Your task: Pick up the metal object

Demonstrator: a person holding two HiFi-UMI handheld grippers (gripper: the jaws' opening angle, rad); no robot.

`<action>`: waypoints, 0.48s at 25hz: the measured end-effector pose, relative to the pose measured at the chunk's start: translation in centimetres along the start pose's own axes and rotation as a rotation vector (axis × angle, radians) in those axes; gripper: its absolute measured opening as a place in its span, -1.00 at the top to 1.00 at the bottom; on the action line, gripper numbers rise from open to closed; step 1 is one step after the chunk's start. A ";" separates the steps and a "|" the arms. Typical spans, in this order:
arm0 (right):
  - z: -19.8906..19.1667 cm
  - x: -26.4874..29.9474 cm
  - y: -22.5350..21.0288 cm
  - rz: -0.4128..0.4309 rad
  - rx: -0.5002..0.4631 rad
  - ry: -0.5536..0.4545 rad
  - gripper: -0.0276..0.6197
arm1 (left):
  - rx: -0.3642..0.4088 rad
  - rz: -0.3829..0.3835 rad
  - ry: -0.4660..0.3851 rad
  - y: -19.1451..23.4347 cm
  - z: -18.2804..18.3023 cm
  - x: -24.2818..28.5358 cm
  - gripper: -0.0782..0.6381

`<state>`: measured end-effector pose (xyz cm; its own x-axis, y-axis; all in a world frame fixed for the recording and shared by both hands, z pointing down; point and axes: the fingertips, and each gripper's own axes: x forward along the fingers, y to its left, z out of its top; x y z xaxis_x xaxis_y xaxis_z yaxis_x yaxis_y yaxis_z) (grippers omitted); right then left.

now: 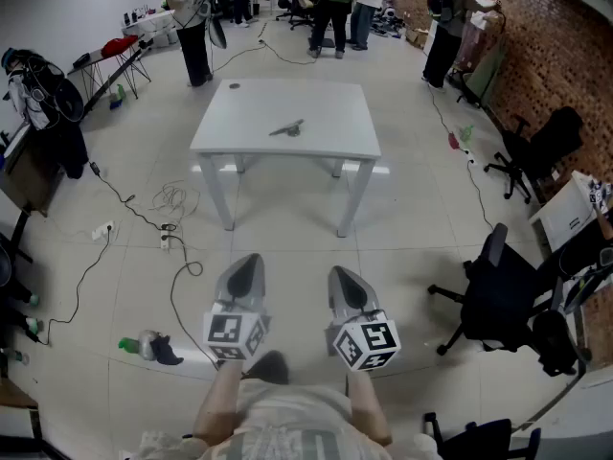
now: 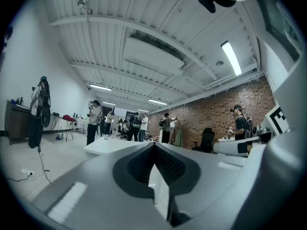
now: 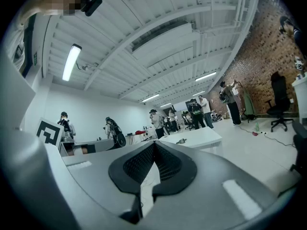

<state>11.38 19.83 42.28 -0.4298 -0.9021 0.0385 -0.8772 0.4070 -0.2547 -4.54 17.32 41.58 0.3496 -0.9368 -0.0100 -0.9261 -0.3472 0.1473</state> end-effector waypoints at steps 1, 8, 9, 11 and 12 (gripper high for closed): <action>-0.1 0.2 0.0 0.000 -0.010 -0.001 0.88 | -0.002 0.005 -0.006 0.3 0.0 0.2 0.78; -1.9 5.4 -1.7 0.011 -0.020 0.019 0.88 | -0.013 0.002 -0.019 3.1 -1.1 5.3 0.78; -2.3 6.6 -2.1 0.008 -0.028 0.023 0.88 | -0.017 -0.002 -0.019 3.8 -1.6 6.5 0.78; -2.8 9.8 -3.3 -0.003 -0.033 0.027 0.88 | -0.030 -0.018 -0.028 5.4 -2.3 9.6 0.78; -3.1 11.7 -4.0 -0.010 -0.032 0.034 0.88 | -0.045 -0.030 -0.040 6.3 -2.4 11.3 0.78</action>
<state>9.23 8.08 46.72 -0.4275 -0.9010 0.0737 -0.8877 0.4029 -0.2229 -6.14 4.66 44.74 0.3704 -0.9273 -0.0547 -0.9077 -0.3738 0.1905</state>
